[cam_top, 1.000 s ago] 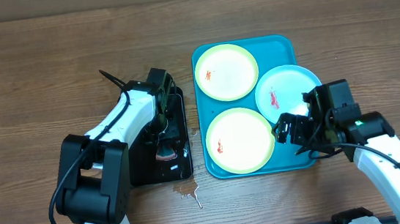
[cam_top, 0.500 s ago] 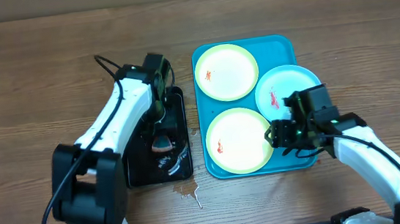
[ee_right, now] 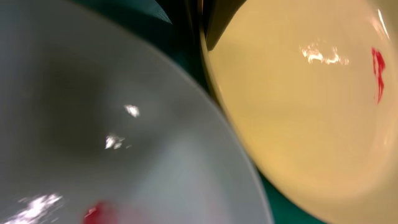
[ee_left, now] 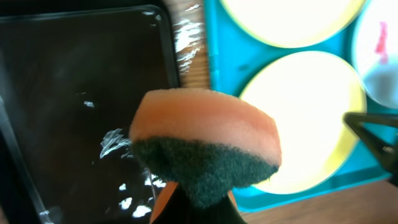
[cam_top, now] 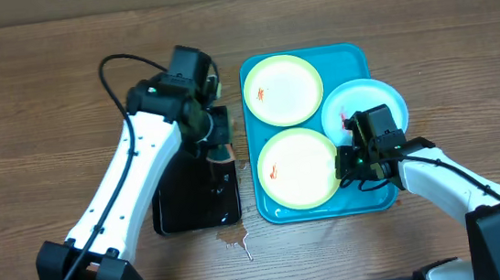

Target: Clean dirty plates on tray and stack at the side

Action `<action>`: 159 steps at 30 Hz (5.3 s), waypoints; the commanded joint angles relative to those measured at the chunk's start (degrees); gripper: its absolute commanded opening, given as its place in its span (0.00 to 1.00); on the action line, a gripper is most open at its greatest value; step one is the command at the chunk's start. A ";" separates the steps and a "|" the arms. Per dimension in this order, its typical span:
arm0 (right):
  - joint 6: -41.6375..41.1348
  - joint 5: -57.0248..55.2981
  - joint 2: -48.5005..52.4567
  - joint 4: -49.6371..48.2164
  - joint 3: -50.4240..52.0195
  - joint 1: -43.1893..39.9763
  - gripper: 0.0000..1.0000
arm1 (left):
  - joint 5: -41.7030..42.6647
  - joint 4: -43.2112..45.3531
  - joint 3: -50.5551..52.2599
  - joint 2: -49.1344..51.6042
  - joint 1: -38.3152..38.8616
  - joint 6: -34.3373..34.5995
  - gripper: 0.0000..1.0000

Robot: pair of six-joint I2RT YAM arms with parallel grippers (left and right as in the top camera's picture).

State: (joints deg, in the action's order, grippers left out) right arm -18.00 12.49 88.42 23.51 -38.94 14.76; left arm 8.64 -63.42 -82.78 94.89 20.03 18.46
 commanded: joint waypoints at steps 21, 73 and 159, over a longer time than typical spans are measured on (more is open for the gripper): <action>-4.79 -4.92 2.58 2.32 -0.02 0.07 0.04 | 2.97 16.83 -0.85 23.50 17.25 13.70 0.04; -4.79 -4.74 2.58 2.97 -0.02 0.07 0.04 | -11.63 -0.17 -8.59 28.15 13.42 9.46 0.04; -4.76 -4.72 2.58 3.63 -0.02 0.07 0.04 | -19.17 -28.20 -26.12 16.52 -3.69 9.64 0.04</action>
State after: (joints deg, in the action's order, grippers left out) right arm -22.46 12.16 89.06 26.04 -39.99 14.83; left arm -6.61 -90.28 -109.36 111.96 21.04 29.41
